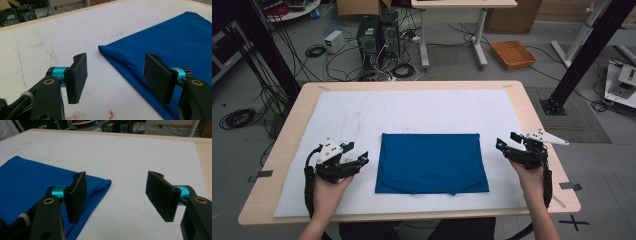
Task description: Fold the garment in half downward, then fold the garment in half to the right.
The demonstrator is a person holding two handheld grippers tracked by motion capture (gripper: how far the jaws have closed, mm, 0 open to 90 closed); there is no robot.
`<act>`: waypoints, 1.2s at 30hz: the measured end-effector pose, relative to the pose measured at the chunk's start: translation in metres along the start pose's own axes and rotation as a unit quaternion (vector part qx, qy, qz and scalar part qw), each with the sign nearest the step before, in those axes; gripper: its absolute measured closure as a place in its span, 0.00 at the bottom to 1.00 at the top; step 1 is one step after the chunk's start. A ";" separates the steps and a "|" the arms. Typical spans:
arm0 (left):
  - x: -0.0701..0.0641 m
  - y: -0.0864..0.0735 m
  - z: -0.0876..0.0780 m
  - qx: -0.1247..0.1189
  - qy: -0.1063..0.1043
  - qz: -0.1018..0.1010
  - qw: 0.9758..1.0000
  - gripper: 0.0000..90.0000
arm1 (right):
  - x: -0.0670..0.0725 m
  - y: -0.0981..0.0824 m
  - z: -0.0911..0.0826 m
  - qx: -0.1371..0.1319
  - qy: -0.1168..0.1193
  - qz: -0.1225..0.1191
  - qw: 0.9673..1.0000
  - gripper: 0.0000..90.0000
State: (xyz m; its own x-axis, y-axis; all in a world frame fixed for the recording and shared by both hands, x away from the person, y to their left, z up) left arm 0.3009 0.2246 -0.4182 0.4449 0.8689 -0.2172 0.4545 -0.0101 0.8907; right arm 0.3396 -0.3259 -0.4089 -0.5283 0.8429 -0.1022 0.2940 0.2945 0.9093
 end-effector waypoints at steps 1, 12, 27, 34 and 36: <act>-0.001 -0.001 0.000 -0.001 -0.001 0.001 1.000 0.40 | 0.000 0.000 0.000 0.000 -0.001 0.002 1.000 0.38; -0.006 -0.006 0.006 0.023 -0.013 -0.025 0.999 0.40 | 0.000 0.000 0.003 -0.003 -0.003 0.000 1.000 0.38; -0.026 -0.035 0.009 0.091 -0.035 -0.147 0.984 0.43 | 0.001 0.001 0.005 -0.003 -0.004 -0.001 1.000 0.38; -0.030 -0.043 0.015 0.118 -0.025 -0.179 0.977 0.50 | 0.003 0.001 0.007 -0.004 -0.003 -0.005 1.000 0.38; -0.033 -0.044 0.017 0.124 -0.026 -0.180 0.975 0.50 | 0.003 0.001 0.007 -0.004 -0.003 -0.007 1.000 0.38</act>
State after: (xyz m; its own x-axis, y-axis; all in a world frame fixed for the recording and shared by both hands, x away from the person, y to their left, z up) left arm 0.2793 0.1878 -0.4567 0.2570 0.8122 -0.5236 0.7585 0.1662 0.6301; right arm 0.3435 -0.3196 -0.4107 -0.5277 0.8414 -0.1163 0.2813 0.3023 0.9108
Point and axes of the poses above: each handheld gripper's, and its own axes: z roughly forward along the jaws, y roughly out of its top, x roughly to its left, the point moved 1 cm from there along z, roughly forward along the jaws, and after that the axes turned 14 degrees about -z, right-handed, at the moved point
